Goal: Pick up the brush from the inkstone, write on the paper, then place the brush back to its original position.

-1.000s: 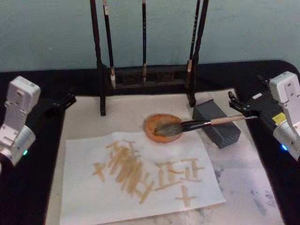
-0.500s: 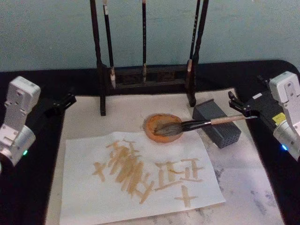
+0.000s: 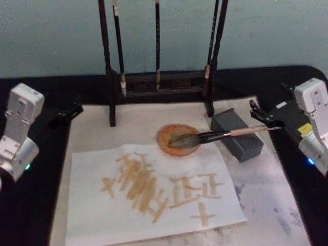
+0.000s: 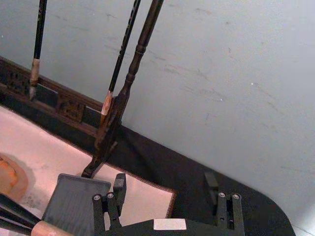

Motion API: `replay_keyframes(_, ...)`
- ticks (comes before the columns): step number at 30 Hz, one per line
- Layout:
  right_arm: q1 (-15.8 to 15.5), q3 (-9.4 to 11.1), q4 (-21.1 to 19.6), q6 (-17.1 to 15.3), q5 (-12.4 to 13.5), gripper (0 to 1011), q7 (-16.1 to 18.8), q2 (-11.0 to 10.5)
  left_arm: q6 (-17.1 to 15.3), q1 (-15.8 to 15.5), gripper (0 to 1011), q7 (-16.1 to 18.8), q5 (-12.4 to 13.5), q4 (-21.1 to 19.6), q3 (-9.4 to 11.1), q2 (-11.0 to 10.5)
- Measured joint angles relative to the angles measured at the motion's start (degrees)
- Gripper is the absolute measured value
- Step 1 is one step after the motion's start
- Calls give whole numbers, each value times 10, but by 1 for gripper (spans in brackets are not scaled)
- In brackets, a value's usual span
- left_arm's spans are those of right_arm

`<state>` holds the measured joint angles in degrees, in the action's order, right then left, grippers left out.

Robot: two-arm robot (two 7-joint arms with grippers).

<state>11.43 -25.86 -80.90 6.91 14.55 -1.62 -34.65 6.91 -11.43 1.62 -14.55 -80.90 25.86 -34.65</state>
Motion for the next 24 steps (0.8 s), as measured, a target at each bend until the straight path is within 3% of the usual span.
replay_keyframes(11, 0, 1, 1, 1, 2, 1001, 3, 1, 0, 0, 1002, 0, 0, 0, 0, 0)
replay_keyframes(18, -12, 31, 18, 17, 60, 1001, 52, 15, 0, 0, 1002, 0, 0, 0, 0, 0)
replay_keyframes(24, -40, 62, -2, 21, 103, 1001, 78, 16, 0, 0, 1002, 0, 0, 0, 0, 0)
